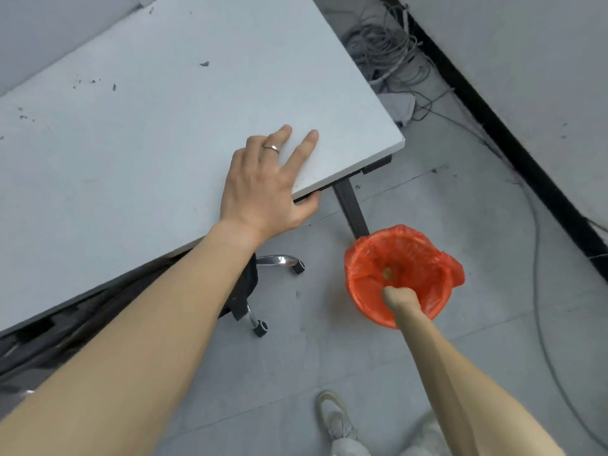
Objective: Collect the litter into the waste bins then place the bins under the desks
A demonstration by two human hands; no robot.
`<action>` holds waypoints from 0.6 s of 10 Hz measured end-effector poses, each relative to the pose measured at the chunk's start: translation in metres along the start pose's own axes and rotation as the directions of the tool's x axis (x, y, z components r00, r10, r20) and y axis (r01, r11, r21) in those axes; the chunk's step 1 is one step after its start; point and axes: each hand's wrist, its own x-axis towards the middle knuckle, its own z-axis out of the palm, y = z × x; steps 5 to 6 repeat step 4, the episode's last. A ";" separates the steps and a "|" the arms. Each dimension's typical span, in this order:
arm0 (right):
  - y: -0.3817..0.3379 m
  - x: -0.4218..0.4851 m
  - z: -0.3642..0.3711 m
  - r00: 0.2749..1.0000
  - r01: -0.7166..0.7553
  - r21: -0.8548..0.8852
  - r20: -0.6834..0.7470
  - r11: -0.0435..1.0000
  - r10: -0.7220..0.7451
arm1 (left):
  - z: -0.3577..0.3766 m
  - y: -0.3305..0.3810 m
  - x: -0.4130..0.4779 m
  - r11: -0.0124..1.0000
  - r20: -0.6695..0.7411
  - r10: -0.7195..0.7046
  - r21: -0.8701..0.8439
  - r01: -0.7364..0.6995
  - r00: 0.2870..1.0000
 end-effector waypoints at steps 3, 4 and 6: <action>-0.124 -0.213 -0.090 0.771 0.593 -0.569 0.199 0.570 -0.605 | -0.053 0.002 -0.019 0.925 0.372 -0.164 -0.264 0.274 0.913; -0.167 -0.260 -0.096 0.616 0.686 -0.604 0.187 0.405 -0.765 | -0.063 -0.013 -0.032 0.866 0.407 -0.269 -0.295 0.404 0.873; -0.167 -0.260 -0.096 0.616 0.686 -0.604 0.187 0.405 -0.765 | -0.063 -0.013 -0.032 0.866 0.407 -0.269 -0.295 0.404 0.873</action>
